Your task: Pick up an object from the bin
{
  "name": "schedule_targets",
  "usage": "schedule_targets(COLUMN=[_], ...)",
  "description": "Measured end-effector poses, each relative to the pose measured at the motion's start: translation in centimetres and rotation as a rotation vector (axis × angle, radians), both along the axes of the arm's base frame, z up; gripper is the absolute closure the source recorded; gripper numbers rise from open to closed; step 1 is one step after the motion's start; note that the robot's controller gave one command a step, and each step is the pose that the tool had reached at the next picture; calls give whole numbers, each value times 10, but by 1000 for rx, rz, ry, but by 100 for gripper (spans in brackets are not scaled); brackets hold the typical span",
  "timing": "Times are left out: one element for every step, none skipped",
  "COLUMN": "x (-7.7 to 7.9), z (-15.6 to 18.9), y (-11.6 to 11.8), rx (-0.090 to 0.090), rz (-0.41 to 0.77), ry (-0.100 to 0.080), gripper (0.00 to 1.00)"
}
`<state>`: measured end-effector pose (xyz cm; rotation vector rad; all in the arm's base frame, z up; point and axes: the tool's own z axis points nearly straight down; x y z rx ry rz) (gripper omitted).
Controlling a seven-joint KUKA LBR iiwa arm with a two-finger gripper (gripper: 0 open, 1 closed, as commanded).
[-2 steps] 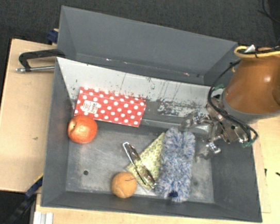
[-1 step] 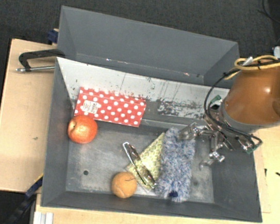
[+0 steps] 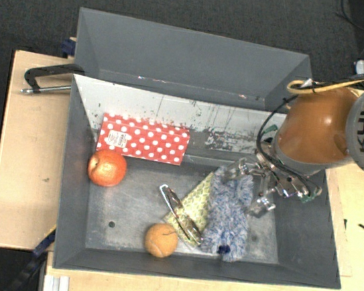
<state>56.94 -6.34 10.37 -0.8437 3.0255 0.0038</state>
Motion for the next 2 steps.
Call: schedule_targets(x=[-2, -2], z=[-17, -18], y=[1, 1], rx=[-5, -6], rz=[586, 622], ry=[-33, -36], gripper=[100, 100])
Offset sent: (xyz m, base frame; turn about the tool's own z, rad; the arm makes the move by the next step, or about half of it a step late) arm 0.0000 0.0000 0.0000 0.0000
